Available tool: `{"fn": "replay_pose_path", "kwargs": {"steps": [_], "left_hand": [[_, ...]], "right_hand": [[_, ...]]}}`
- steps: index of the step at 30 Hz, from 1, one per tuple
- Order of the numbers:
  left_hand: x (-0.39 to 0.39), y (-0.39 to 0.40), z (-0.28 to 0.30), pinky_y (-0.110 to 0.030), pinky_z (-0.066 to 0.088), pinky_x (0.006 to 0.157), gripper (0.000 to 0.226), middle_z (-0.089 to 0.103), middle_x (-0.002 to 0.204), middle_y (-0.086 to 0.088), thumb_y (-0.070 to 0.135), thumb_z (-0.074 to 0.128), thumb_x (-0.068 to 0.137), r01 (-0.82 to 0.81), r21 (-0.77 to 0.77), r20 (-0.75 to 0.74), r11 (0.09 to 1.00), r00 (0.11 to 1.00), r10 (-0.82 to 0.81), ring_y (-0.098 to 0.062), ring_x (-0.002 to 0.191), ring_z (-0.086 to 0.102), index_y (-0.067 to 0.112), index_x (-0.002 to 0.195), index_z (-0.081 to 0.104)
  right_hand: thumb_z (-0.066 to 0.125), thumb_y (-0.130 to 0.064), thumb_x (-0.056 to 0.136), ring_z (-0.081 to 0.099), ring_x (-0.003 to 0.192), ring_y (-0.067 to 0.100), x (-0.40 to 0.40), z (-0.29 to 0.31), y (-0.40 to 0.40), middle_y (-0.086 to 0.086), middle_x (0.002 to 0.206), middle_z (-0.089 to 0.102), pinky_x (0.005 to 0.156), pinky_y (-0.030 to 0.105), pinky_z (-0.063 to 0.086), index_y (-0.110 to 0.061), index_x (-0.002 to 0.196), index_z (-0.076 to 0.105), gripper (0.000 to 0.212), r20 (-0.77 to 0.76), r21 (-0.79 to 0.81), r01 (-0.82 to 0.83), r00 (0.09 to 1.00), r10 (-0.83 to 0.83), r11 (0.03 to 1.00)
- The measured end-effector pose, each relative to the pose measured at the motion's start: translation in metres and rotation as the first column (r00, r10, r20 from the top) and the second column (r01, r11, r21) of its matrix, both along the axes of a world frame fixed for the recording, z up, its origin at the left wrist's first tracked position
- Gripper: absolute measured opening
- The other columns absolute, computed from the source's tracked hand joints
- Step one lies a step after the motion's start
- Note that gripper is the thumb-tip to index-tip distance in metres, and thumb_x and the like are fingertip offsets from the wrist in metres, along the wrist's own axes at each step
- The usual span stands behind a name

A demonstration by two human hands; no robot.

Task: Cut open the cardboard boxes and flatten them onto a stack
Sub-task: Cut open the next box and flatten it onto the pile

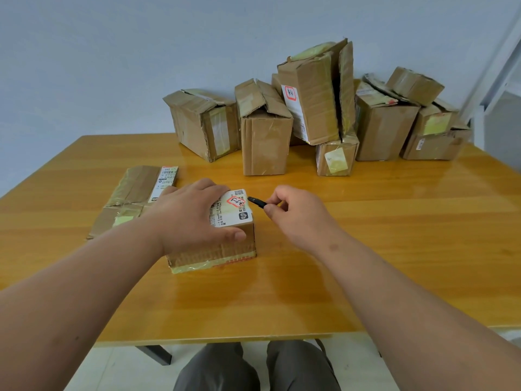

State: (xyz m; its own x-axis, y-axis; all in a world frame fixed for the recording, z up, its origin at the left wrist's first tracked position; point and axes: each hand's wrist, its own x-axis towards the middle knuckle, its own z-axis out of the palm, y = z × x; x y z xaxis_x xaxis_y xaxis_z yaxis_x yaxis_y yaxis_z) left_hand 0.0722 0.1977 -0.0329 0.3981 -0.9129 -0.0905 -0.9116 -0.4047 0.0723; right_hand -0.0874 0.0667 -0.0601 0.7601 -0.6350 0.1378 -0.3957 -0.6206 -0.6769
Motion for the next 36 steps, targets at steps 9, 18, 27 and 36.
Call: {"fn": "replay_pose_path", "kwargs": {"steps": [9, 18, 27, 36], "left_hand": [[-0.002, 0.000, 0.002, -0.041, 0.029, 0.109, 0.125, 0.037, 0.141, 0.015, 0.099, 0.020, 0.046, -0.011, 0.013, -0.006, 1.000, 1.000, 0.011, -0.013, 0.127, 0.040, 0.034, 0.152, 0.022], [0.001, 0.001, -0.001, -0.041, 0.026, 0.110, 0.125, 0.036, 0.143, 0.016, 0.100, 0.017, 0.046, -0.002, 0.003, -0.002, 1.000, 1.000, 0.002, -0.012, 0.130, 0.038, 0.034, 0.152, 0.022], [-0.001, 0.002, 0.001, -0.040, 0.026, 0.109, 0.125, 0.036, 0.142, 0.017, 0.099, 0.019, 0.045, -0.008, 0.005, -0.018, 1.000, 1.000, 0.008, -0.012, 0.129, 0.038, 0.036, 0.152, 0.021], [-0.002, 0.002, 0.001, -0.038, 0.028, 0.107, 0.127, 0.037, 0.141, 0.016, 0.100, 0.018, 0.043, -0.006, -0.004, -0.009, 1.000, 1.000, 0.006, -0.012, 0.127, 0.040, 0.035, 0.152, 0.023]], "right_hand": [[0.053, -0.038, 0.098, 0.059, 0.081, 0.015, 0.008, 0.003, -0.002, -0.003, 0.086, 0.063, 0.071, 0.037, 0.051, -0.025, 0.095, 0.062, 0.017, -0.060, 0.102, 0.041, 0.998, -0.035, 0.994], [0.048, -0.029, 0.102, 0.052, 0.073, 0.012, 0.005, 0.004, -0.001, -0.004, 0.080, 0.057, 0.057, 0.027, 0.037, -0.019, 0.104, 0.062, 0.017, -0.086, 0.168, -0.045, 0.994, 0.060, 0.985], [0.043, -0.025, 0.104, 0.045, 0.048, 0.013, 0.002, 0.007, -0.001, 0.004, 0.066, 0.058, 0.048, 0.027, 0.035, -0.016, 0.107, 0.054, 0.014, -0.054, 0.343, -0.052, 0.996, 0.075, 0.938], [0.050, -0.021, 0.102, 0.036, 0.035, 0.011, -0.002, 0.011, -0.004, 0.007, 0.061, 0.056, 0.039, 0.024, 0.027, -0.014, 0.092, 0.058, 0.015, 0.016, 0.499, -0.084, 0.996, 0.088, 0.863]]}}
